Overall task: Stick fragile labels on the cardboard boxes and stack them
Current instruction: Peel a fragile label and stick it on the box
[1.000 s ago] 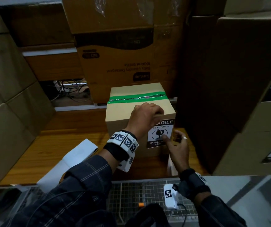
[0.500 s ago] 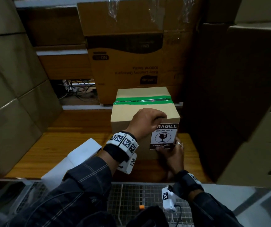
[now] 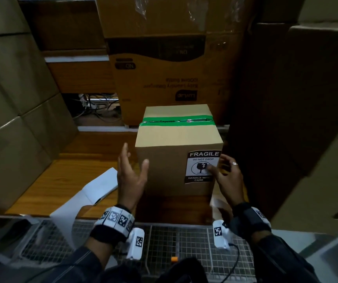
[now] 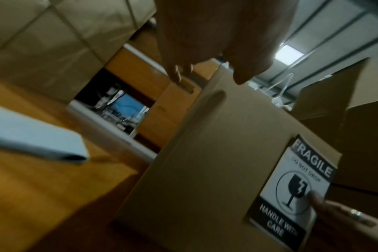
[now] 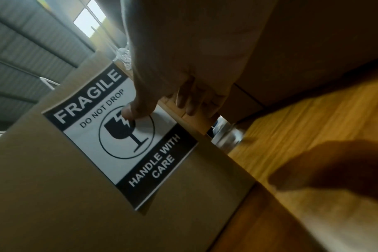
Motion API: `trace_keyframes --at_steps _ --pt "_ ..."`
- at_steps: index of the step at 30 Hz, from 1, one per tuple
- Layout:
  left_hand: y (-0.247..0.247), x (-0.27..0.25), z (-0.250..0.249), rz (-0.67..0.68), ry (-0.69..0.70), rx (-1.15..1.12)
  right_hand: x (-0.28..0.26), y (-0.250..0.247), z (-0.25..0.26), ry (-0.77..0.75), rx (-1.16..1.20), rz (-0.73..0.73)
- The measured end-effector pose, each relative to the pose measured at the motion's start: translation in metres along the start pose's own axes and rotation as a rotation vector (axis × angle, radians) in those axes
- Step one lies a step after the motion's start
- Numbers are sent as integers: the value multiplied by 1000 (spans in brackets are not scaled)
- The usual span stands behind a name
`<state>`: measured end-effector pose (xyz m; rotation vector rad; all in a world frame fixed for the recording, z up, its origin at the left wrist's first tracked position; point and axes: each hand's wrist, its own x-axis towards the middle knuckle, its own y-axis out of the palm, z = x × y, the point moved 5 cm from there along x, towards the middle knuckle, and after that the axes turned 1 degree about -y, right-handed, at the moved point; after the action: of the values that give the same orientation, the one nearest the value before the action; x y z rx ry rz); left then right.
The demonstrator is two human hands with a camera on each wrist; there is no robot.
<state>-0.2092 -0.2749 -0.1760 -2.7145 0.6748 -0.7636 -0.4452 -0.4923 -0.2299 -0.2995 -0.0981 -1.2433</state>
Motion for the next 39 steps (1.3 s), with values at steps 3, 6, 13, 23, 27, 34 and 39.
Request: trace_keyframes --at_steps 3,6,13,23,27,34,39 --pt "16 -12 26 154 -55 -34 5 2 11 -51 18 -45" --pt "22 -15 30 202 -64 -67 2 2 12 -77 32 -57" --pt "24 -13 36 207 -61 -71 4 32 15 -10 24 -57" --pt "23 -15 45 254 -91 -84 -5 54 -13 46 -126 -87" --pt "20 -13 53 328 -94 -102 -15 48 -24 52 0 -15" --pt "-3 2 36 355 20 -127 -32 43 34 53 176 21" --pt "-44 21 -17 317 126 -181 -43 24 111 -44 217 30"
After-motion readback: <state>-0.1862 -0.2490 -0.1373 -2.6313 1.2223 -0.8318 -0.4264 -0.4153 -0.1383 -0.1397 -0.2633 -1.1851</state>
